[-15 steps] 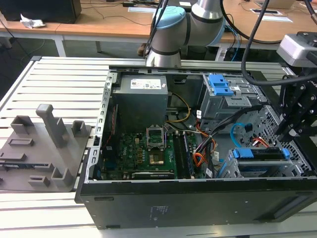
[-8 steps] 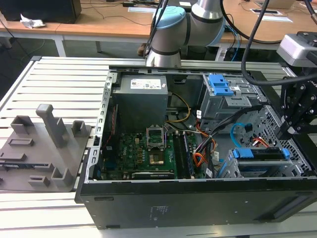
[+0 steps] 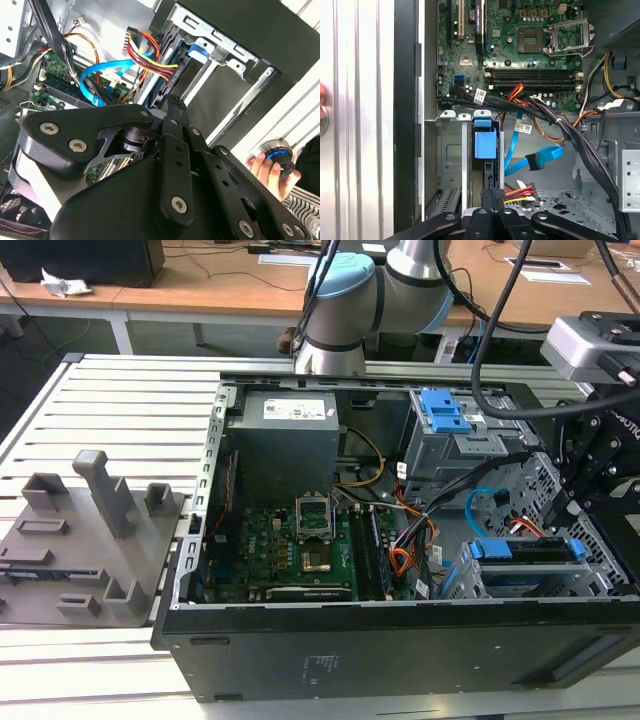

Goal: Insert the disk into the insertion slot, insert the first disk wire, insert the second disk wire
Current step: 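Insert the first disk wire, then insert the second disk wire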

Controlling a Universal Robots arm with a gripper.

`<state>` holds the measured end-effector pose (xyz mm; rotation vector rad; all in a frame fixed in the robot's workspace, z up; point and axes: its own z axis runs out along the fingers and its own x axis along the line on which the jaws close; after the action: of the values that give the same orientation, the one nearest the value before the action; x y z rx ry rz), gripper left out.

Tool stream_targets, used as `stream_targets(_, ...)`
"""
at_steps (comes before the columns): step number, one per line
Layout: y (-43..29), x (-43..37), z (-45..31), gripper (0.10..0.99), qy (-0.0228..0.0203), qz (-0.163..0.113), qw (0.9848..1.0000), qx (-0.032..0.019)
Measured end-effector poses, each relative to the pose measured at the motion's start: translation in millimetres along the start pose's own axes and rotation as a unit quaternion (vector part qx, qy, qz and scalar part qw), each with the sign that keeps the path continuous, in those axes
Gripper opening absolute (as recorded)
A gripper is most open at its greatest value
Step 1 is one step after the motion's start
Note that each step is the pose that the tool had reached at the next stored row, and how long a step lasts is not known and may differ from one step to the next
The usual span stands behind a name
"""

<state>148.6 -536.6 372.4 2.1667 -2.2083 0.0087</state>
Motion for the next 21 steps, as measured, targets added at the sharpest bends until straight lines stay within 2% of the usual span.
stream_targets(1,2.7,0.1,0.3,0.106,-0.0001,0.000,1.0000,0.0000)
stream_targets(16,3.1,0.1,0.3,0.114,0.0000,0.000,1.0000,0.0000)
stream_targets(19,3.1,0.1,0.3,0.298,0.0000,0.000,1.0000,0.0000)
stream_targets(20,3.1,0.1,0.3,0.298,0.0000,0.000,1.0000,0.0000)
stream_targets(21,3.1,0.1,0.3,0.361,0.0000,0.000,1.0000,0.0000)
